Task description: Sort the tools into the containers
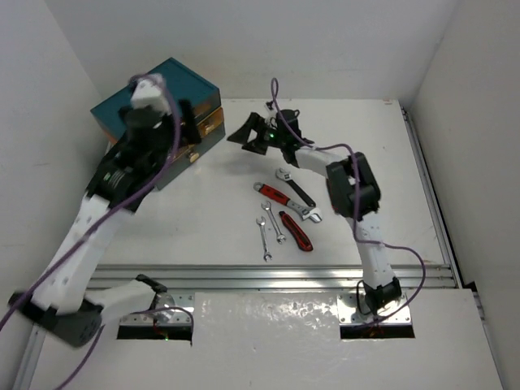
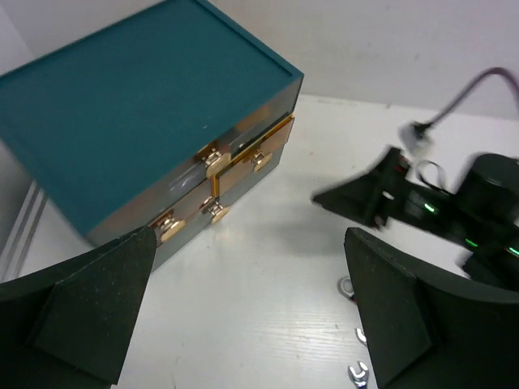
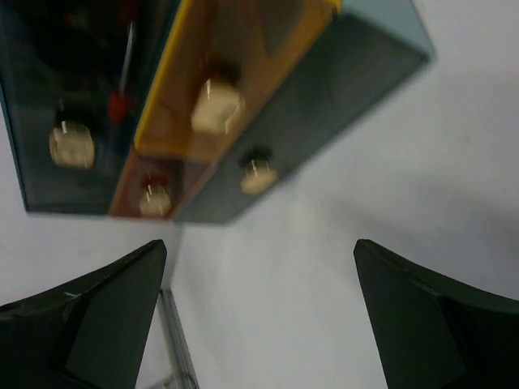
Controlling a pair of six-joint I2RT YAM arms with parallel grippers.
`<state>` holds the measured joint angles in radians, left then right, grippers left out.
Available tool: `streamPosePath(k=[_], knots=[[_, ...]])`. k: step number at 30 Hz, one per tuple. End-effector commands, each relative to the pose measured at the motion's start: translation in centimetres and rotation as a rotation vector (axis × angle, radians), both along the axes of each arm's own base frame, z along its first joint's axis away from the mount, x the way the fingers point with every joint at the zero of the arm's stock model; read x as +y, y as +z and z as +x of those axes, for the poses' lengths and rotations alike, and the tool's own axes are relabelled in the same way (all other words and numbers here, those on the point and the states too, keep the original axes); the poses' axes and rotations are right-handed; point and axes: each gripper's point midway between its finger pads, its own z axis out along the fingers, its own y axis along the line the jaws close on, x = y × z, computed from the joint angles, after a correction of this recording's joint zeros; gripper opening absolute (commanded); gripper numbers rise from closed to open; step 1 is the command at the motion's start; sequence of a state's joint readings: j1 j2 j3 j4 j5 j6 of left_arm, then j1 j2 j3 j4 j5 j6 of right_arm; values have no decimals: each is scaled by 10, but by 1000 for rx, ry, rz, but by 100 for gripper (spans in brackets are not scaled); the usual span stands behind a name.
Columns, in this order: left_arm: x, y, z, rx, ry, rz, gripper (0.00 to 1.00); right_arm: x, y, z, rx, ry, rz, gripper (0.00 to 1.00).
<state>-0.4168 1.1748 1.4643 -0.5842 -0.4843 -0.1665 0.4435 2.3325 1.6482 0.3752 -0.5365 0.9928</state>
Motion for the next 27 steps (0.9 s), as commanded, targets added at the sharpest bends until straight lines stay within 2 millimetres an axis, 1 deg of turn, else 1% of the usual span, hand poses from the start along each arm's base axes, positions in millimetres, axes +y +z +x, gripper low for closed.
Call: streamPosePath(k=[1,2,3,4,5,6,7,8,9,11,12,13,14,15,17,19,21,22,23,25,26,27], knots=[[20,-12,-33,-86,14,-41,100,41,33,33,-11,39,225,99],[23,-14,-39,-115,12,-40,100,50,67,49,-73,46,286,98],[28,-29,-41,-120,31,-32,100,60,26,56,-14,42,272,98],[35,-22,-53,-169,50,-59,100,65,24,64,-18,25,284,98],[38,-25,-56,-180,64,-71,100,71,48,72,-59,25,329,97],[40,-35,-57,-172,77,-84,100,73,40,75,-52,16,336,96],[40,-36,-60,-180,72,-94,100,75,31,78,-44,-14,342,95],[40,-39,-60,-177,69,-96,100,75,21,76,-23,-27,336,95],[38,-48,-57,-162,66,-95,100,83,21,70,-35,-23,330,94],[33,-57,-55,-140,44,-99,100,91,23,67,-62,-25,326,93],[30,-60,-54,-132,30,-99,100,98,30,63,-84,-17,353,92],[28,-64,-52,-120,20,-98,100,100,26,63,-63,-25,372,90],[25,-67,-51,-112,8,-96,100,99,28,66,-61,-42,383,90],[23,-70,-50,-104,1,-95,100,102,32,63,-78,-37,404,89],[22,-72,-50,-98,-13,-95,100,99,37,59,-99,-39,434,84],[21,-73,-51,-104,-21,-98,100,96,35,57,-98,-60,429,84],[18,-73,-51,-105,-34,-100,100,100,36,62,-100,-74,411,82],[17,-73,-50,-106,-39,-102,100,101,35,64,-99,-80,417,76],[16,-73,-50,-106,-48,-105,100,102,44,69,-115,-86,434,71],[15,-74,-50,-101,-54,-103,100,98,27,74,-89,-132,431,58],[13,-74,-50,-102,-62,-105,100,97,29,75,-106,-141,441,49],[11,-73,-51,-104,-77,-110,100,95,30,77,-114,-157,442,48]])
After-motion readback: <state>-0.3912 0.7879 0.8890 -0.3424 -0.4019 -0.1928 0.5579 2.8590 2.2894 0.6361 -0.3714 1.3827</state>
